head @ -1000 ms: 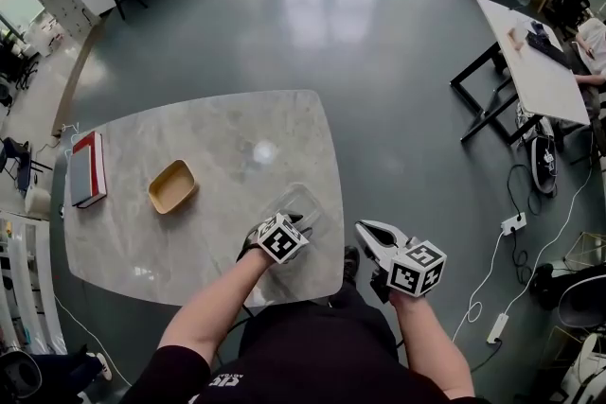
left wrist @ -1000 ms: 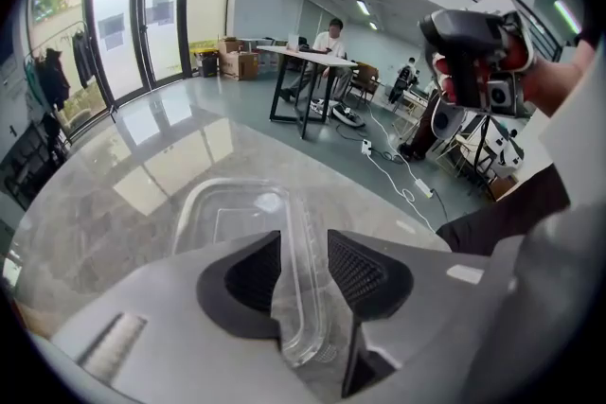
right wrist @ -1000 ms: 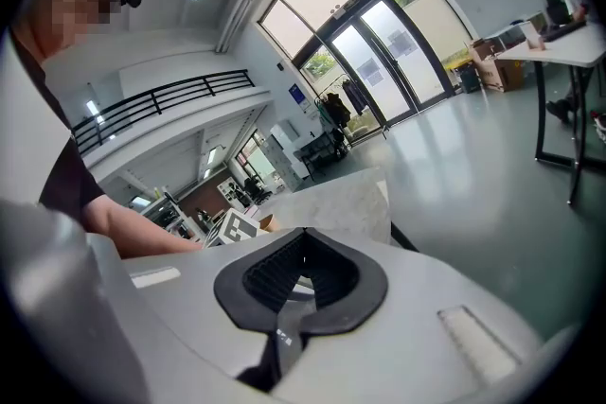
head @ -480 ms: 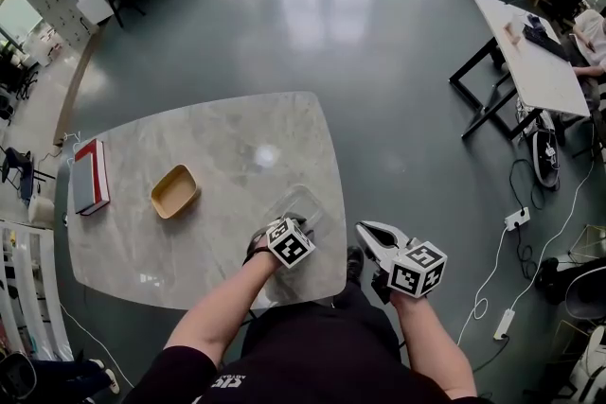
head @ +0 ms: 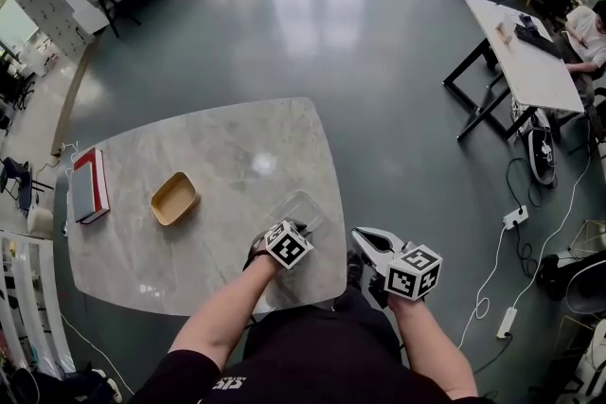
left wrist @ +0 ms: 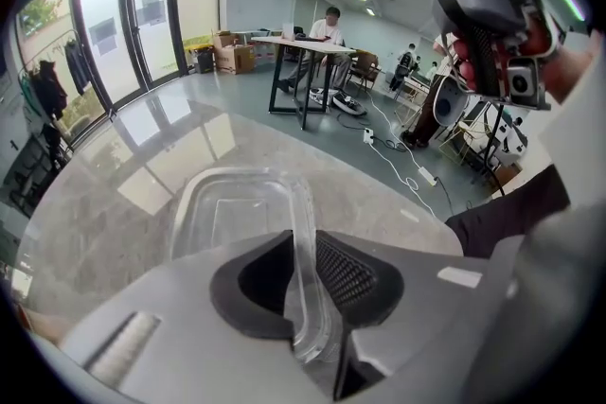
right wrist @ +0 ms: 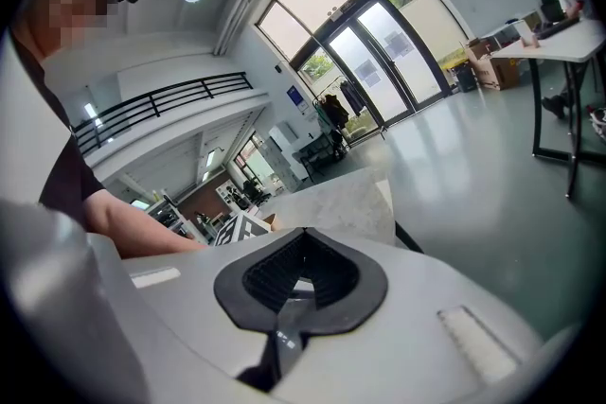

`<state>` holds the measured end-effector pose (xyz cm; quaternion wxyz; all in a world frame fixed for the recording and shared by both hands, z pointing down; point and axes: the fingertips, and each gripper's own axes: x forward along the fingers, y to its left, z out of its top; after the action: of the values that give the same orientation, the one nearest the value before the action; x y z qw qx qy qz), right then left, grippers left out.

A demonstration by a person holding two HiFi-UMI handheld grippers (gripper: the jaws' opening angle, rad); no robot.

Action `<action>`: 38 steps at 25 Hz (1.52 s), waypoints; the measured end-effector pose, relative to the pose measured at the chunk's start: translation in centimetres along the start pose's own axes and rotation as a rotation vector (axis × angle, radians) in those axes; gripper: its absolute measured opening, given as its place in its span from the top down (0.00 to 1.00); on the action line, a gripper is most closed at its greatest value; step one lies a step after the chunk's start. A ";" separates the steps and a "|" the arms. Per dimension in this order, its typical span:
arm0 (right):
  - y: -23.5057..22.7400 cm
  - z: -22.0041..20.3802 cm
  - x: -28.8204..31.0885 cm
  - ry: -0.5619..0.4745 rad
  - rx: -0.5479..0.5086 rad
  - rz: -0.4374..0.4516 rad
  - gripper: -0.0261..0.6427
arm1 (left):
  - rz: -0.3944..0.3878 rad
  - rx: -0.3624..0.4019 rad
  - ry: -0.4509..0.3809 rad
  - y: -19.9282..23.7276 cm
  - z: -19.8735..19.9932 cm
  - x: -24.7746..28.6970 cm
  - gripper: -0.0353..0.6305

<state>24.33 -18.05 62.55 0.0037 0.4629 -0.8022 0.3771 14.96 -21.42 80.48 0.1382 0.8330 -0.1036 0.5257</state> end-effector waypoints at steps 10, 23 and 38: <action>0.2 0.7 0.1 0.017 -0.023 0.006 0.94 | 0.013 -0.050 -0.045 1.2 0.6 -1.7 0.86; 3.3 2.5 3.5 0.038 -0.092 0.075 0.94 | 0.098 -0.149 -0.274 4.8 3.8 -10.2 0.86; 8.6 5.4 7.2 0.017 -0.221 0.109 0.94 | 0.195 -0.176 -0.475 7.8 3.0 -20.3 0.86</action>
<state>15.66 -24.21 56.03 0.0408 0.4120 -0.8629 0.2898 6.37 -29.17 61.86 0.1305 0.9038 -0.2582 0.3153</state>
